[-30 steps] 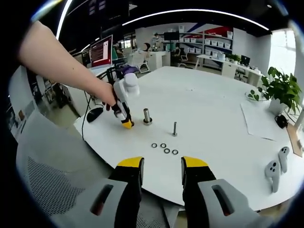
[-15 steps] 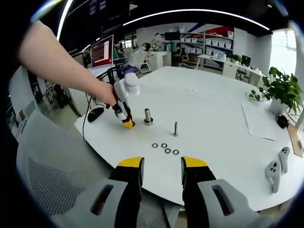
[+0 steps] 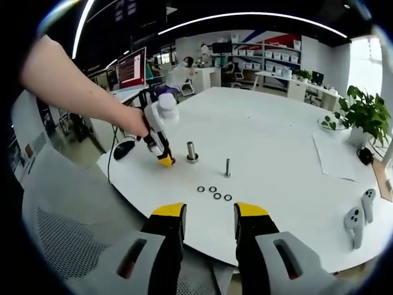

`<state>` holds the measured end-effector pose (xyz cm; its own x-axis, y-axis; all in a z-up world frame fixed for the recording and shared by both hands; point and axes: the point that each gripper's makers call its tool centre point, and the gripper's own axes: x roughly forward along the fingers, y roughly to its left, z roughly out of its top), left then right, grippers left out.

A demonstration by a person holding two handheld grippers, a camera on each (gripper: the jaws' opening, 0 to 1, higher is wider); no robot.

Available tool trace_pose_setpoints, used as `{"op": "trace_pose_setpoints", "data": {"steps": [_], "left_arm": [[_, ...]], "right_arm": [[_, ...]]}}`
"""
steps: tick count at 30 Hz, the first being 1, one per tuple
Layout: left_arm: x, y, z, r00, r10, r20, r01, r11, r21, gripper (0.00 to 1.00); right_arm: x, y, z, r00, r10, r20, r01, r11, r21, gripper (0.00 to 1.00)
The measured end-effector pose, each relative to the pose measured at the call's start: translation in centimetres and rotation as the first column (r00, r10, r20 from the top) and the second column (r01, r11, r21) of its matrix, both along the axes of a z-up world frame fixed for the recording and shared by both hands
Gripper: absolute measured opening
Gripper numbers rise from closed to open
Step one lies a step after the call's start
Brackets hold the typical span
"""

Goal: Place the washer onto the threaded stud by aligning its center hole with the stud, sliding it down to the base, and recovering from edge contact or off-axis alignment until the washer reaches the visible bottom stop.

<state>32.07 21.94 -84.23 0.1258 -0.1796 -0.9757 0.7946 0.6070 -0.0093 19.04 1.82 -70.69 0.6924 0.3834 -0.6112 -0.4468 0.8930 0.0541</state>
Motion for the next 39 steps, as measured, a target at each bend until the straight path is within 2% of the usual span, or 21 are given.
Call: {"op": "trace_pose_setpoints", "data": {"steps": [4, 6, 17, 26, 39], "left_arm": [[0.8, -0.9, 1.6, 0.999, -0.004, 0.032, 0.005, 0.999, -0.037, 0.19], [0.9, -1.0, 2.0, 1.000, 0.011, 0.017, -0.010, 0.999, -0.053, 0.19], [3.0, -1.8, 6.0, 0.996, 0.019, 0.087, -0.009, 0.994, -0.111, 0.19], [3.8, -4.0, 6.4, 0.994, -0.040, 0.102, 0.051, 0.994, -0.101, 0.19], [3.9, -5.1, 5.4, 0.991, -0.109, 0.073, 0.113, 0.992, -0.051, 0.19]], "right_arm": [[0.0, 0.2, 0.0, 1.000, 0.010, -0.002, -0.010, 1.000, -0.003, 0.34], [0.0, 0.2, -0.1, 1.000, 0.013, -0.002, -0.013, 1.000, -0.005, 0.34], [-0.1, 0.3, 0.0, 1.000, 0.017, 0.002, -0.017, 1.000, -0.001, 0.34], [0.0, 0.2, 0.1, 1.000, 0.012, 0.007, -0.012, 1.000, 0.004, 0.34], [0.0, 0.2, 0.1, 1.000, 0.008, 0.008, -0.008, 1.000, 0.003, 0.34]]}}
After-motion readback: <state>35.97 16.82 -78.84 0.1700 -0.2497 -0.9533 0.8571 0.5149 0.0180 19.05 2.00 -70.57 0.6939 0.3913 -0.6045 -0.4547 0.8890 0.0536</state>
